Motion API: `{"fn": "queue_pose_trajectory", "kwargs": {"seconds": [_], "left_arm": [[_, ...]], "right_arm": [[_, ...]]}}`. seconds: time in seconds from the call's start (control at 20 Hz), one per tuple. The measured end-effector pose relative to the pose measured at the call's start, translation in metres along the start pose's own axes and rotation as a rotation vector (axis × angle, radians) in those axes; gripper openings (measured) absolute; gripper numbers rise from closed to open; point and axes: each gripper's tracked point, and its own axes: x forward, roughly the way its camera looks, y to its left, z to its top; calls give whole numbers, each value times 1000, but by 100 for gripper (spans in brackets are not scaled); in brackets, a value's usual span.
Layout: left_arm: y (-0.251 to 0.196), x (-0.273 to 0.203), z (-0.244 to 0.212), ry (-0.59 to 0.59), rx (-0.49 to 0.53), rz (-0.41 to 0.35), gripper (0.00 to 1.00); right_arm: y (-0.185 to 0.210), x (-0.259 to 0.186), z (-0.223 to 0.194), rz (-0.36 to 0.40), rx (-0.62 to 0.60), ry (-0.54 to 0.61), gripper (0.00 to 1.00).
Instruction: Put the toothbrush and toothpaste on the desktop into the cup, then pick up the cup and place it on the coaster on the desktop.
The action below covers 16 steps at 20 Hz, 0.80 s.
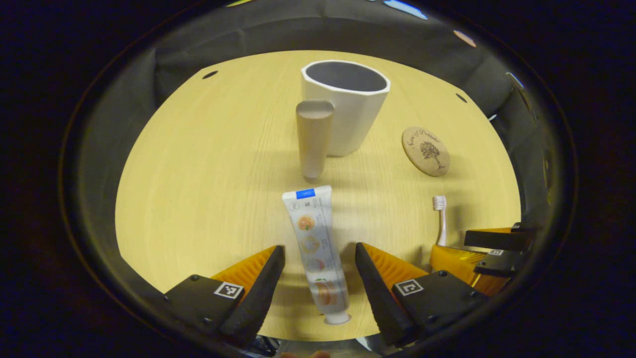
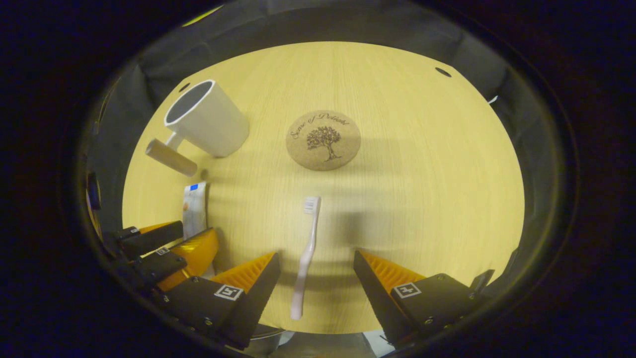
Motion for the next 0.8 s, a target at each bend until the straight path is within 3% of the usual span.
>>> {"fn": "queue_pose_trajectory", "kwargs": {"seconds": [0.1,0.15,0.55,0.65,0.75,0.8], "left_arm": [[5,2,2,3,5,28,93],[4,2,2,12,2,32,96],[1,4,6,29,11,31,94],[-4,4,11,2,35,21,72],[-5,2,11,12,48,18,55],[-5,4,10,32,54,21,46]], "right_arm": [[0,7,-2,-9,-18,17,93],[-2,8,-7,-26,-28,40,94],[-3,10,-6,-51,-24,73,93],[-3,12,-9,-60,-18,77,88],[-1,10,-3,-40,6,49,62],[0,10,-6,-30,19,64,23]]}}
